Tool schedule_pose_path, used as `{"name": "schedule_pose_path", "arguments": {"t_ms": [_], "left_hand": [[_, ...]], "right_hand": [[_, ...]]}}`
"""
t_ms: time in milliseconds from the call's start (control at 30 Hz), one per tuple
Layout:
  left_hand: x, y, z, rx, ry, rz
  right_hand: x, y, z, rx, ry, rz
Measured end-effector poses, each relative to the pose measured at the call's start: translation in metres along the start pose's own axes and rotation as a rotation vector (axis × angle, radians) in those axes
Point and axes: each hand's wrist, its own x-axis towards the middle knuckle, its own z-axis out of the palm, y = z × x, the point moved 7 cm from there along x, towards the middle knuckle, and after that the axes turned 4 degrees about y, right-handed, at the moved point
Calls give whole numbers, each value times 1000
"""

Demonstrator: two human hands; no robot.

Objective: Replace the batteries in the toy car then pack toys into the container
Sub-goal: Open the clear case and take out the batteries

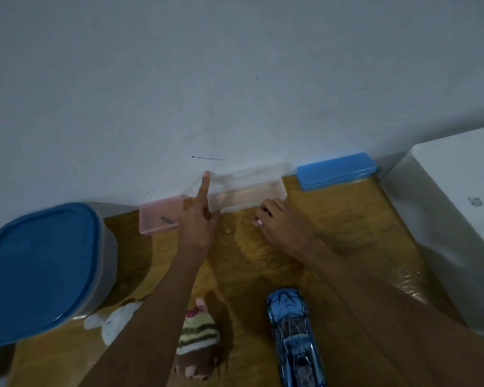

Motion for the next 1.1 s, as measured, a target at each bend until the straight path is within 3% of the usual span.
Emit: {"name": "schedule_pose_path", "arguments": {"t_ms": [267,600,800,967,1100], "left_hand": [[0,-1,1,-7,1,9],[-3,0,-1,3,48,5],[-8,7,-4,5,83,-12],[-8,1,-4,0,101,-64],[-11,4,-3,-17,108,-55]], "right_hand": [[-9,0,-4,54,48,126],[-10,3,-6,119,121,130],[14,36,-44,184,393,396],[24,48,-47,196,375,505],[10,48,-29,340,386,568]]}}
